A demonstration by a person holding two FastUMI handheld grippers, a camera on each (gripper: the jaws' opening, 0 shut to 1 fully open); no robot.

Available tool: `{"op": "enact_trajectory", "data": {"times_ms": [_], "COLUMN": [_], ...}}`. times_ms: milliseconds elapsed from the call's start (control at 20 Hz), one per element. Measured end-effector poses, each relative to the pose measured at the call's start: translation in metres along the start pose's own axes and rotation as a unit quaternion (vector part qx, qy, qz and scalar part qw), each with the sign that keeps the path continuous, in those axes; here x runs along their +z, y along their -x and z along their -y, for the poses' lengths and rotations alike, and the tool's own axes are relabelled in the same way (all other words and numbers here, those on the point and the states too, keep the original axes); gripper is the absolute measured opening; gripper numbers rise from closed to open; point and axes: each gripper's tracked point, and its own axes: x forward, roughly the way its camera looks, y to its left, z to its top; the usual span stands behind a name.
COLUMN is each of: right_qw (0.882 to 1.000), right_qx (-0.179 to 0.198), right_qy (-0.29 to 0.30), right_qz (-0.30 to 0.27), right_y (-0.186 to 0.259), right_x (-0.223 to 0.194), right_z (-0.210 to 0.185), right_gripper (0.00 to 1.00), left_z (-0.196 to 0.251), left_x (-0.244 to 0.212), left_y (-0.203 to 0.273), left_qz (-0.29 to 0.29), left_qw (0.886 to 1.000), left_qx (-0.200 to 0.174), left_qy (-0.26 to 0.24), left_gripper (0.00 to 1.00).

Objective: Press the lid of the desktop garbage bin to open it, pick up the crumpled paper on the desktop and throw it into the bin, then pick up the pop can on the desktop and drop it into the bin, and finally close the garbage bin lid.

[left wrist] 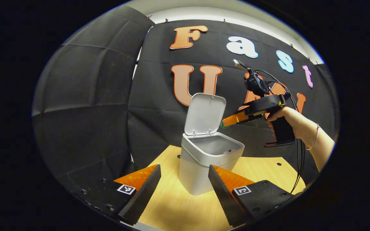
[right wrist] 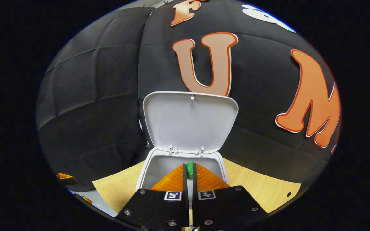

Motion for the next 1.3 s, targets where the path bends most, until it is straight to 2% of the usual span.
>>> {"op": "enact_trajectory", "data": {"times_ms": [100,300,650,900,1100,1150,1200,1250,1300], "right_qw": [1.000,1.000,1.000,0.999,0.997,0.996,0.996,0.995,0.994], "right_qx": [0.004,0.000,0.010,0.013,0.002,-0.004,-0.009,-0.015,-0.021], "right_qy": [-0.004,0.001,-0.023,-0.034,-0.041,-0.044,-0.048,-0.052,-0.055], "right_qz": [-0.018,-0.024,0.000,0.035,0.065,0.073,0.081,0.088,0.094], "right_y": [-0.010,-0.018,0.002,0.043,0.085,0.096,0.109,0.120,0.131], "right_x": [-0.009,-0.017,-0.010,-0.002,0.003,0.004,0.004,0.005,0.004], "right_z": [-0.006,-0.006,0.001,0.015,0.036,0.043,0.050,0.057,0.066], "right_gripper": [0.10,0.95,0.95,0.95,0.95,1.00,1.00,0.95,0.95], "left_z": [-0.008,-0.011,-0.002,0.026,0.057,0.064,0.073,0.080,0.088], "left_x": [-0.003,-0.004,-0.001,0.001,0.002,0.002,0.003,0.003,0.002], "left_y": [0.000,-0.003,-0.013,-0.022,-0.028,-0.029,-0.030,-0.031,-0.033], "left_qz": [0.000,0.000,0.001,0.001,0.000,0.000,0.000,0.000,-0.001], "left_qw": [1.000,1.000,1.000,1.000,0.998,0.998,0.997,0.997,0.996], "left_qx": [0.005,0.004,-0.004,-0.027,-0.057,-0.064,-0.071,-0.078,-0.084], "left_qy": [0.003,0.006,0.001,-0.004,-0.014,-0.014,-0.015,-0.016,-0.019], "left_gripper": [0.94,0.94,0.94,0.94,0.94,0.94,0.94,0.94,0.94]}}
